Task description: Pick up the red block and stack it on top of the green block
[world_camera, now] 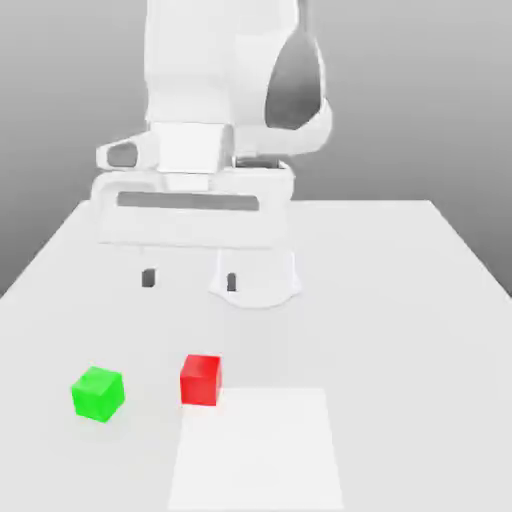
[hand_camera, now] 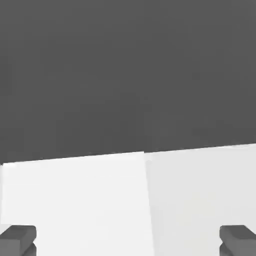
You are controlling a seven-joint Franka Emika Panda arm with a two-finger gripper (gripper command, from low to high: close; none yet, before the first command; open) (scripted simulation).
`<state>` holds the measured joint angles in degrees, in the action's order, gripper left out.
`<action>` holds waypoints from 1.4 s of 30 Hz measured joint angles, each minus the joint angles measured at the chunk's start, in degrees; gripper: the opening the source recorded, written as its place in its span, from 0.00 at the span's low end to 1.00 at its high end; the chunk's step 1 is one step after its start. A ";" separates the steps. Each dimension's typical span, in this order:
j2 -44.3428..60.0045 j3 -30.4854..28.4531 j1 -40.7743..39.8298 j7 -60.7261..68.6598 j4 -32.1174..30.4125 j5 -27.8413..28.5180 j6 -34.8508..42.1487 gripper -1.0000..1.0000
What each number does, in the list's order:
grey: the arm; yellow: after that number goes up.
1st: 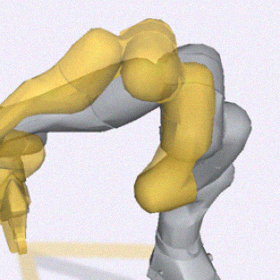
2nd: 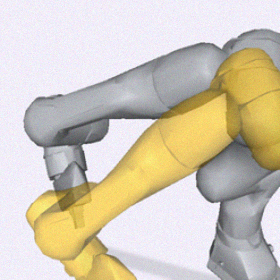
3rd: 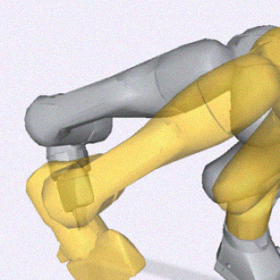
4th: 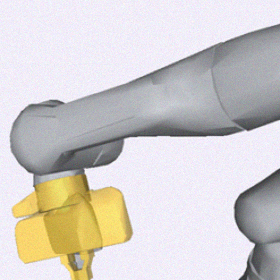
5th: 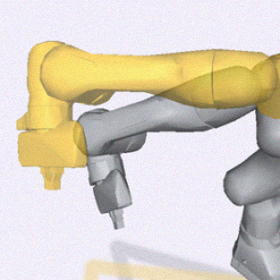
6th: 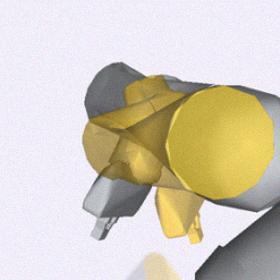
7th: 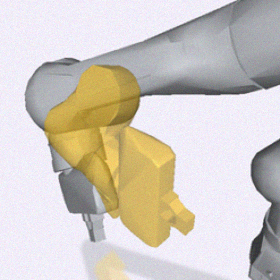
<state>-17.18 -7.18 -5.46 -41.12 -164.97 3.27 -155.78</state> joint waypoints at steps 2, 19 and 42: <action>6.89 -0.98 -0.40 0.96 -3.00 -0.10 -5.33 0.50; 21.39 3.81 -4.55 5.69 -3.59 -5.89 -16.99 0.00; 18.81 -2.85 -18.93 -27.33 7.94 -4.67 -2.98 0.00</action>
<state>1.63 -10.02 -24.39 -68.45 -157.03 -1.40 -158.76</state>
